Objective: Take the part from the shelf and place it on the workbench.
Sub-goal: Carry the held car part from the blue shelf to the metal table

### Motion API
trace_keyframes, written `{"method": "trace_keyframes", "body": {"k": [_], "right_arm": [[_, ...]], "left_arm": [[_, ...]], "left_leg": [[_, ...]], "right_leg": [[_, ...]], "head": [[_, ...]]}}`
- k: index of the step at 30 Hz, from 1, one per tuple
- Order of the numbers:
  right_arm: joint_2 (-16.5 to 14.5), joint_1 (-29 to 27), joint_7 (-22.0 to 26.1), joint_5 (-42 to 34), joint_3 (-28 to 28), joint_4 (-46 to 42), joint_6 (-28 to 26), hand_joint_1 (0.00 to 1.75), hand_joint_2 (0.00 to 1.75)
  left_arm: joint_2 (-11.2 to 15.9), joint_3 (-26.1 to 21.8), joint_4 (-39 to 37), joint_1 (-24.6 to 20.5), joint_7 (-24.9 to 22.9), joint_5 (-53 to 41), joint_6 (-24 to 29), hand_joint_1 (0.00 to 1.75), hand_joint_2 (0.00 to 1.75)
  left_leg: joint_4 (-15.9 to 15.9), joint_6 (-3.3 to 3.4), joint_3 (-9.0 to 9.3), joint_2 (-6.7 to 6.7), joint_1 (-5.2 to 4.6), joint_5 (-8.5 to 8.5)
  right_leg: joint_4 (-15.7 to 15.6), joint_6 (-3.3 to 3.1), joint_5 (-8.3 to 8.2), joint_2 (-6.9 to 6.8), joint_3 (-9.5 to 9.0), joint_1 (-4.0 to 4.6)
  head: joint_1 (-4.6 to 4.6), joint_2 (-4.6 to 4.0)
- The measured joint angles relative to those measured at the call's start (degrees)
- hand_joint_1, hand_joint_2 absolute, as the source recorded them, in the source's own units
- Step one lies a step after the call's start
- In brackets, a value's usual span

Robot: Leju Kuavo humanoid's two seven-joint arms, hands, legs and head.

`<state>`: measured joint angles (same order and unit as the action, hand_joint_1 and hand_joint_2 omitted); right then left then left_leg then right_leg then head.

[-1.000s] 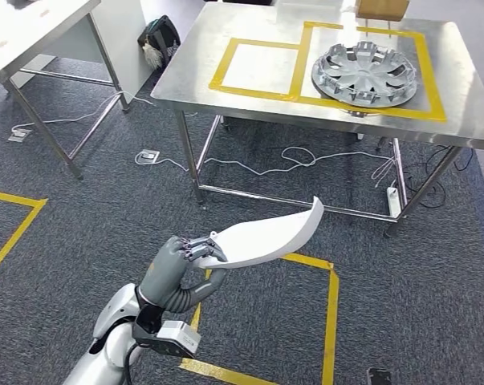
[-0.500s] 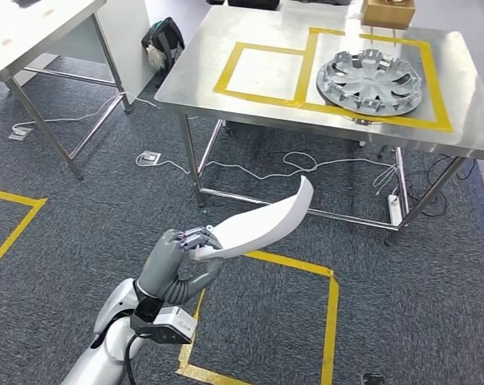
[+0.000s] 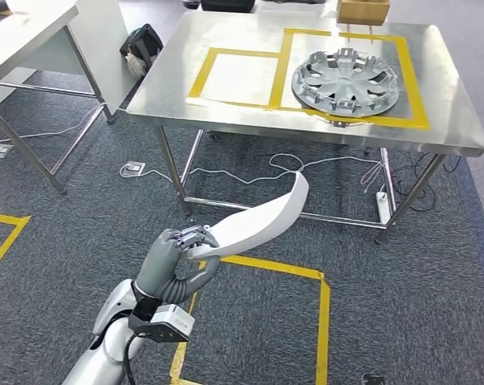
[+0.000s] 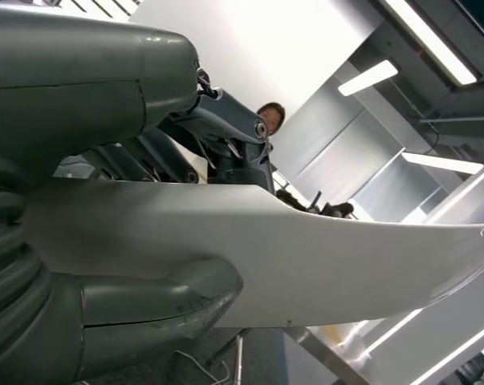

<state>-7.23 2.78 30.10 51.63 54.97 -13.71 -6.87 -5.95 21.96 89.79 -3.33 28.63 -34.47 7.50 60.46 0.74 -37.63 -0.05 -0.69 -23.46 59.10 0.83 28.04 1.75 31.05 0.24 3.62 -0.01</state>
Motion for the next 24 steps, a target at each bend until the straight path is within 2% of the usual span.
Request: {"method": "trace_keyframes", "body": {"k": [1,2,4,5,6,7,9,10,11,12,13,14,16,18,20,21,22,24], "right_arm": [[-0.02,-0.01,-0.19,0.07,0.0,0.07,0.03,0.0,1.75],[-0.03,-0.07,-0.32,0.17,0.0,0.14,0.07,0.0,1.75],[0.03,-0.24,-0.5,0.38,0.0,0.16,0.07,0.0,1.75],[0.04,-0.25,-0.53,0.47,-0.01,0.17,0.06,0.0,1.75],[0.06,-0.18,-0.57,0.54,-0.01,0.19,0.05,0.0,1.75],[0.05,-0.1,-0.62,0.61,-0.02,0.2,0.04,0.0,1.75],[0.04,-0.14,-0.92,0.81,-0.02,0.21,-0.02,0.0,1.75],[0.04,-0.27,-1.12,0.92,-0.01,0.21,-0.07,0.0,1.75],[0.04,-0.39,-1.32,1.02,-0.01,0.21,-0.12,0.0,1.75],[0.04,-0.46,-1.45,1.09,0.0,0.21,-0.15,0.0,1.75],[0.04,-0.5,-1.55,1.15,0.0,0.21,-0.18,0.0,1.75],[0.01,-0.49,-1.63,1.21,0.0,0.24,-0.2,0.0,1.75],[-0.05,-0.39,-1.85,1.39,0.0,0.33,-0.24,0.0,1.75],[-0.09,-0.4,-2.08,1.55,0.0,0.4,-0.27,0.0,1.75],[-0.1,-0.51,-2.17,1.6,0.0,0.41,-0.3,0.0,1.75],[-0.11,-0.47,-2.18,1.61,0.0,0.41,-0.3,0.0,1.75],[-0.11,-0.41,-2.18,1.61,0.0,0.41,-0.31,0.0,1.75],[-0.11,-0.31,-2.21,1.66,0.0,0.41,-0.3,0.0,1.75]], "left_arm": [[-0.03,-0.07,-0.01,-0.03,-0.04,0.1,0.05,1.75,1.75],[-0.07,-0.15,-0.02,-0.05,-0.09,0.16,0.11,1.75,1.75],[-0.23,-0.32,-0.03,-0.05,-0.18,0.26,0.27,1.75,1.75],[-0.33,-0.43,-0.03,-0.09,-0.21,0.32,0.37,1.75,1.75],[-0.44,-0.52,-0.03,-0.14,-0.26,0.42,0.49,1.75,1.75],[-0.52,-0.6,-0.04,-0.19,-0.42,0.52,0.63,1.75,1.75],[-0.62,-0.77,-0.18,-0.23,-1.05,0.69,1.19,1.75,1.75],[-0.66,-0.92,-0.31,-0.2,-1.53,0.72,1.62,1.75,1.75],[-0.72,-1.14,-0.47,-0.19,-1.99,0.72,2.12,1.75,1.75],[-0.8,-1.39,-0.62,-0.19,-2.4,0.7,2.63,1.75,1.75],[-0.91,-1.66,-0.76,-0.24,-2.77,0.65,3.13,1.75,1.75],[-1.02,-1.93,-0.89,-0.32,-3.02,0.53,3.58,1.75,1.75],[-1.23,-2.4,-1.09,-0.52,-3.45,0.22,4.31,1.75,1.75],[-1.36,-2.73,-1.2,-0.62,-3.78,-0.07,4.75,1.75,1.75],[-1.44,-2.99,-1.25,-0.72,-3.93,-0.27,4.98,1.75,1.75],[-1.48,-3.11,-1.26,-0.85,-3.95,-0.33,5.07,1.75,1.75],[-1.51,-3.22,-1.28,-0.94,-3.99,-0.36,5.15,1.75,1.75],[-1.52,-3.44,-1.43,-0.98,-4.22,-0.38,5.33,1.75,1.75]], "left_leg": [[-1.61,0.24,0.59,-0.05,-0.18,0.11],[-2.24,0.35,0.86,-0.09,-0.22,-0.47],[-2.83,0.62,1.87,-0.08,0.12,0.03],[-2.93,0.85,2.45,-0.05,0.3,0.02],[-2.97,1.05,3.0,0.0,0.45,-0.08],[-3.0,1.19,3.28,0.05,0.48,-0.33],[-2.99,1.33,3.75,0.05,0.5,-0.97],[-2.99,1.3,4.09,0.02,0.52,-1.34],[-2.99,1.23,4.56,-0.01,0.55,-1.71],[-2.99,1.1,5.12,-0.03,0.61,-2.1],[-2.99,0.89,5.7,-0.03,0.67,-2.53],[-2.95,0.63,6.23,-0.03,0.67,-2.95],[-3.07,-0.03,6.72,-0.01,0.55,-3.56],[-3.05,-0.73,7.01,-0.01,0.44,-3.62],[-1.67,-1.34,6.88,-0.01,0.48,-3.74],[0.44,-1.59,5.84,-0.01,0.53,-4.3],[3.67,-1.83,3.98,-0.01,0.58,-5.34],[11.05,-2.15,-0.99,-0.01,0.66,-8.49]], "right_leg": [[-0.08,0.28,0.29,0.08,-0.09,0.08],[0.04,0.64,0.3,0.12,-0.25,0.17],[0.38,1.31,0.62,-0.06,-0.64,0.2],[1.54,1.69,0.99,-0.29,-0.42,0.21],[3.61,2.04,1.83,-0.56,0.63,0.14],[6.71,2.38,2.9,-0.86,2.46,0.02],[13.56,2.87,5.37,-1.16,7.2,-0.28],[15.18,3.03,5.69,-1.22,8.83,-0.39],[14.86,3.11,4.88,-1.25,9.47,-0.48],[12.39,3.18,2.79,-1.28,8.96,-0.55],[8.53,3.23,0.02,-1.37,7.67,-0.63],[4.77,3.19,-1.89,-1.51,6.33,-0.63],[0.21,2.4,-3.13,-1.77,4.59,-0.53],[-0.36,1.18,-2.8,-1.71,4.13,-0.45],[-0.53,0.49,-3.17,-1.5,3.32,-0.64],[-0.57,0.21,-3.1,-1.4,2.84,-0.74],[-0.61,-0.03,-2.92,-1.35,2.6,-0.8],[-0.61,-0.36,-2.41,-1.22,2.23,-0.8]], "head": [[-0.03,-0.01],[-0.08,-0.01],[-0.13,-0.01],[0.01,-0.01],[0.16,0.0],[0.29,0.01],[0.4,0.01],[0.39,0.01],[0.43,0.0],[0.43,0.0],[0.43,0.0],[0.45,-0.01],[0.4,-0.01],[0.3,0.0],[0.16,0.0],[0.0,0.0],[-0.12,0.0],[-0.29,-0.01]]}}
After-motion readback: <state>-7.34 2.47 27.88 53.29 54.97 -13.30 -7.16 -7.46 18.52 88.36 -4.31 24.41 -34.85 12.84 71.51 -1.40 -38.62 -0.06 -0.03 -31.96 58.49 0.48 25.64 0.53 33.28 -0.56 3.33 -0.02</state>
